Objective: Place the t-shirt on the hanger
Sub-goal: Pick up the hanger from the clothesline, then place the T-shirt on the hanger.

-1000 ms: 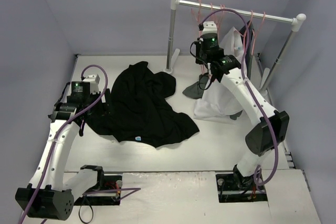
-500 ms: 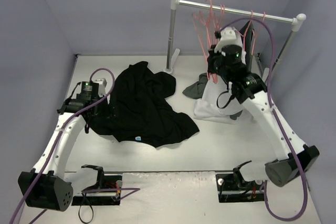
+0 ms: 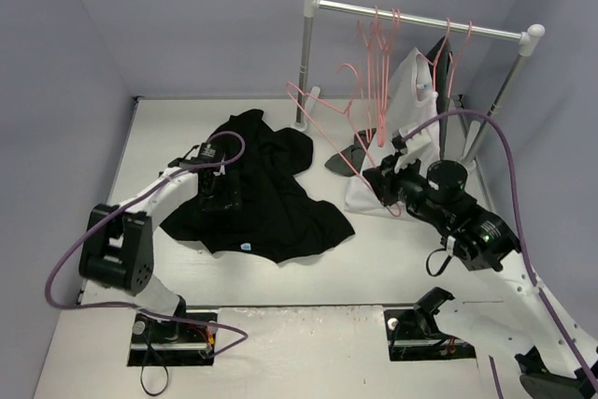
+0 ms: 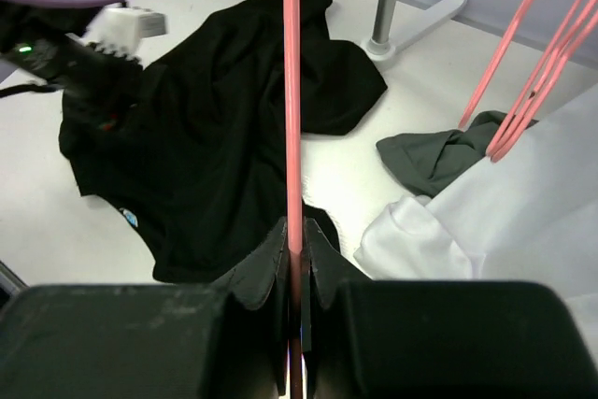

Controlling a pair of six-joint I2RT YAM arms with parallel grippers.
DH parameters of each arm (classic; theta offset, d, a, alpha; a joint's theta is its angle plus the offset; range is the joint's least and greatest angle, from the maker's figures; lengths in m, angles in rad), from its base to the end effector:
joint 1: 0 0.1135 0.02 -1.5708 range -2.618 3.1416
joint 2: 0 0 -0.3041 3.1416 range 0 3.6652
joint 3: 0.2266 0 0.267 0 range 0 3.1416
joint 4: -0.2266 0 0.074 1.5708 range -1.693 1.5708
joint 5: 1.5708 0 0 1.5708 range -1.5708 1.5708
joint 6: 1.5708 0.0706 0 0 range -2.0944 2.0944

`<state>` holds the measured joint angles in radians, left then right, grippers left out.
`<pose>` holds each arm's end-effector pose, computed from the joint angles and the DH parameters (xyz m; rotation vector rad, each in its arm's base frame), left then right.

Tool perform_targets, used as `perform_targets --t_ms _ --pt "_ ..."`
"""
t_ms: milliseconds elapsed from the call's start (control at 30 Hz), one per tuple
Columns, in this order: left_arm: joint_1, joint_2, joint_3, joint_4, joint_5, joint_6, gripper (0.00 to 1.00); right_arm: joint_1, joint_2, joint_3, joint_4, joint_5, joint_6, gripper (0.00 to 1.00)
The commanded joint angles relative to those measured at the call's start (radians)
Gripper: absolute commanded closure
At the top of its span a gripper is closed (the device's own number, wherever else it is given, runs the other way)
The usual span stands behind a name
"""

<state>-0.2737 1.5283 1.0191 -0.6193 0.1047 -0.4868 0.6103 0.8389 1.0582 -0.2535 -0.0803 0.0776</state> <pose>0.3111 -0.0950 0.2125 -0.2599 2.7344 -0.3628 0.1623 0.1204 0.4499 -0.4920 1.5619 0.5951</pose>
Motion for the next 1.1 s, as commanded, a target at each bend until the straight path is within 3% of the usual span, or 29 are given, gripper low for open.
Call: perform_targets --t_ms 0,233,367,500,600,767,900,1067 --pt "-0.005 0.146 0.114 0.134 -0.027 -0.024 0.23 0.014 -0.054 -0.074 0.051 -0.029 0.008 1.0" --pt "0.002 0.532 0.397 0.127 -0.008 0.015 0.25 0.017 -0.1 -0.103 0.048 -0.003 0.037 1.0" --pt "0.015 0.648 0.575 0.104 -0.001 0.06 0.25 0.018 -0.091 -0.1 0.046 -0.006 0.042 1.0" --pt "0.033 0.627 0.659 0.093 0.006 0.112 0.25 0.02 -0.073 -0.089 0.046 -0.012 0.033 1.0" --pt "0.034 0.488 0.617 0.09 -0.03 0.154 0.25 0.02 -0.067 -0.081 0.046 -0.021 0.024 1.0" --pt "0.031 0.185 0.353 0.092 -0.129 0.243 0.24 0.021 -0.066 -0.085 0.046 -0.046 0.005 1.0" --pt "0.037 0.022 0.133 0.089 -0.2 0.232 0.25 0.024 -0.068 -0.094 0.048 -0.077 -0.006 1.0" --pt "0.042 -0.044 -0.023 0.113 -0.236 0.156 0.25 0.025 -0.078 -0.105 0.048 -0.116 -0.017 1.0"
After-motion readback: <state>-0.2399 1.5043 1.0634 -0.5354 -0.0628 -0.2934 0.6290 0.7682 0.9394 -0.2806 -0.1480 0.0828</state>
